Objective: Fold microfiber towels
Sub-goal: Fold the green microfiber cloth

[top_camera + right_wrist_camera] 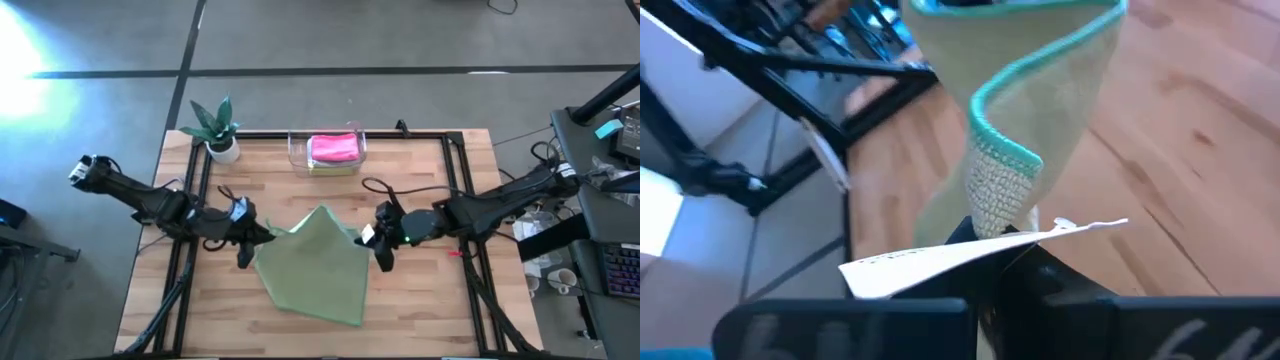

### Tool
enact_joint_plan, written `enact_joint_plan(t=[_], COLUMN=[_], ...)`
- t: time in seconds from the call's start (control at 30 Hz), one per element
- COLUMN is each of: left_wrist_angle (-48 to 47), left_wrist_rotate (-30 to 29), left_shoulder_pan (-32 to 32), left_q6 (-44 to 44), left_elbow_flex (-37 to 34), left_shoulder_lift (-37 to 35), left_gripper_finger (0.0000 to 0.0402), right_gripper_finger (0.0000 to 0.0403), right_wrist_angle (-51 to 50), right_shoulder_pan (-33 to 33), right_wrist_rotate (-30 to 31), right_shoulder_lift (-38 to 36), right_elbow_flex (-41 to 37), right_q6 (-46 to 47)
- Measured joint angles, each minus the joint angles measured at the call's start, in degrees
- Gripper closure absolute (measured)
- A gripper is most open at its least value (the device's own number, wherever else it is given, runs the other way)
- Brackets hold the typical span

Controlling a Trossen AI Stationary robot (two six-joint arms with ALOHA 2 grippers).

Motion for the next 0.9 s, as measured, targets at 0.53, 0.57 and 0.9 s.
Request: enact_joint_plan(t=[0.53, 0.57, 0.9], left_wrist_angle=[0.15, -0.03, 1.41], left_wrist_rotate=[-2.31, -2.29, -6.67], left_shoulder_pan=[-12.62, -13.22, -15.63], left_q6=[-8.21, -9.37, -12.74], left_elbow_flex=[13.25, 14.26, 20.83], left_shoulder_lift=[2.57, 3.03, 3.14], left_gripper_finger=[0.0401, 0.0401, 0.0401], right_gripper_finger=[0.0394, 0.0394, 0.0394], right_wrist_angle=[0.0, -0.02, -0.18], right_shoulder_pan=[13.03, 13.82, 19.29], right_wrist_rotate=[11.28, 11.91, 13.81], right_shoulder_lift=[0.46, 0.78, 7.8], right_elbow_flex=[15.75, 16.55, 28.06], right_q6=[-1.42, -1.28, -9.71])
